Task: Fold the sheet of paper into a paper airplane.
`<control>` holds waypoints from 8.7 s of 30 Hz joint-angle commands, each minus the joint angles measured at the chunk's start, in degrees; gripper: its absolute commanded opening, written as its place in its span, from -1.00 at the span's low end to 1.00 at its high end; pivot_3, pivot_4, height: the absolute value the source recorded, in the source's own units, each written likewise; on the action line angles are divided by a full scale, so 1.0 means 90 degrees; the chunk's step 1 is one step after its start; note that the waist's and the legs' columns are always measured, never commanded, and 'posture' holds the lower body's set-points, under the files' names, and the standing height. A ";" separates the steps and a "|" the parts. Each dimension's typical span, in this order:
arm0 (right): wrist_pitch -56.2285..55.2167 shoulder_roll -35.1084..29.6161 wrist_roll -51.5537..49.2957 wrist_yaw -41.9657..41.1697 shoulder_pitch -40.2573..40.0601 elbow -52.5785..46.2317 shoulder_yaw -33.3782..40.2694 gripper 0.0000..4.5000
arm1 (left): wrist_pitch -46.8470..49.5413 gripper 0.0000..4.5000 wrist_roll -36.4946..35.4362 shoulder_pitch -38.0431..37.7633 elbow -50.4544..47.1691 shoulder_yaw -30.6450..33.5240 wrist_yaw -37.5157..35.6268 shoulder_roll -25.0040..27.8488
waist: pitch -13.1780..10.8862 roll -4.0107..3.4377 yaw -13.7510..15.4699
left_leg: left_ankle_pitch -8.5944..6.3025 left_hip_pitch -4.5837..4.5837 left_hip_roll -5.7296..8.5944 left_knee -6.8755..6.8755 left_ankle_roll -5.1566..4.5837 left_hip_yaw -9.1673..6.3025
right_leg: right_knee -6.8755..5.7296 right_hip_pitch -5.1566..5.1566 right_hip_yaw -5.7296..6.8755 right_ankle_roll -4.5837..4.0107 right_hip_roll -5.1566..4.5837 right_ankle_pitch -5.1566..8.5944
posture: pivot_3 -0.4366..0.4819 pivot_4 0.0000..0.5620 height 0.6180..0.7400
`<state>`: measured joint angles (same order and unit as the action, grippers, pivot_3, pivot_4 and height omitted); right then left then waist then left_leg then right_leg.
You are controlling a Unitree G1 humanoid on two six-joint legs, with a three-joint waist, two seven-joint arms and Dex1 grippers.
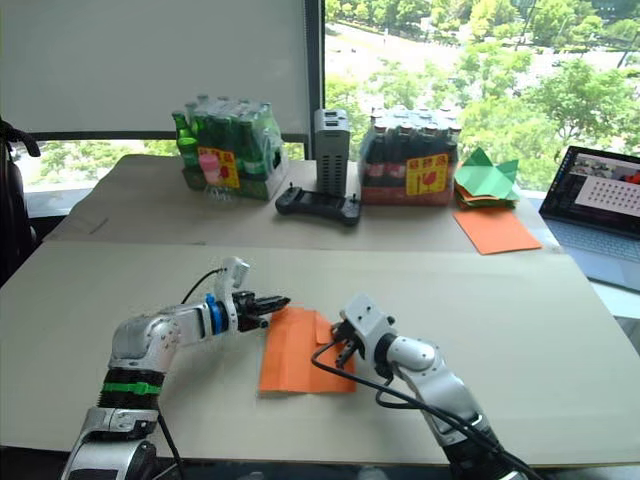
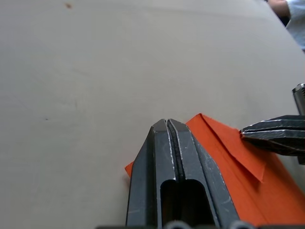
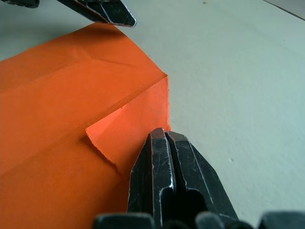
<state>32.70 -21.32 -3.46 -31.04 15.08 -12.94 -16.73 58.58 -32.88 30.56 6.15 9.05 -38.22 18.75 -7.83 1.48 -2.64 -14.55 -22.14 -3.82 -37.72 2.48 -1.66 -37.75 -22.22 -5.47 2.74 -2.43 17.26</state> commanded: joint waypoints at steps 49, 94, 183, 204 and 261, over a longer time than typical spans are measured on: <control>0.0052 -0.0062 0.0287 -0.0134 -0.0145 0.0151 -0.0162 -0.99 | 0.0874 0.07 -0.1695 -0.1005 -0.0306 0.0962 0.1273 -0.0227 | -0.0004 0.0006 0.0020 | -0.0001 0.0004 0.0002 0.0006 0.0002 -0.0002 | 0.0011 0.0002 0.0000 -0.0001 -0.0003 -0.0001 | -0.05 -0.47 1.00; 0.0014 0.0022 0.0348 -0.0143 -0.0068 0.0254 -0.0245 -0.99 | -0.2456 -0.99 0.1792 -0.0402 -0.2272 -0.2811 -0.0752 0.2171 | -0.0009 0.0010 0.0008 | 0.0002 0.0014 0.0001 0.0059 0.0007 0.0007 | 0.0037 -0.0001 -0.0004 -0.0004 -0.0002 -0.0001 | -0.05 -0.47 1.00; -0.0650 0.1121 0.0248 0.0379 0.0107 0.0962 0.0140 -0.99 | -0.4943 -0.07 0.3495 -0.0589 -0.0741 -0.3126 -0.2835 0.1424 | -0.0010 -0.0004 0.0170 | 0.0003 0.0011 0.0004 0.0047 0.0006 0.0006 | 0.0016 -0.0001 -0.0004 -0.0003 -0.0002 0.0000 | -0.05 -0.47 1.00; -0.0709 0.1141 0.0280 0.0384 0.0135 0.1058 0.0080 -0.99 | -0.1103 -0.18 -0.0054 -0.0322 -0.1352 -0.0585 -0.2594 0.1799 | -0.0014 -0.0007 0.0063 | 0.0003 0.0005 0.0002 0.0047 0.0006 0.0000 | 0.0010 -0.0007 -0.0001 -0.0003 -0.0002 0.0000 | -0.05 -0.47 1.00; -0.0835 0.1462 0.0496 0.0462 0.0399 0.1227 -0.0346 -0.99 | -0.0775 -0.98 0.0499 -0.1194 -0.0860 -0.1831 -0.1009 0.1086 | -0.0013 -0.0008 0.0011 | 0.0003 0.0013 0.0004 0.0049 0.0007 -0.0001 | 0.0006 -0.0005 -0.0004 -0.0004 -0.0002 -0.0001 | -0.05 -0.47 1.00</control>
<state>23.94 -8.06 0.47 -27.36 18.39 -2.19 -19.76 50.31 -29.21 21.11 -1.57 -6.72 -48.03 28.03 -7.95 1.41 -2.54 -14.52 -22.02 -3.79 -37.29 2.54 -1.67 -37.70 -22.27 -5.51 2.70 -2.45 17.26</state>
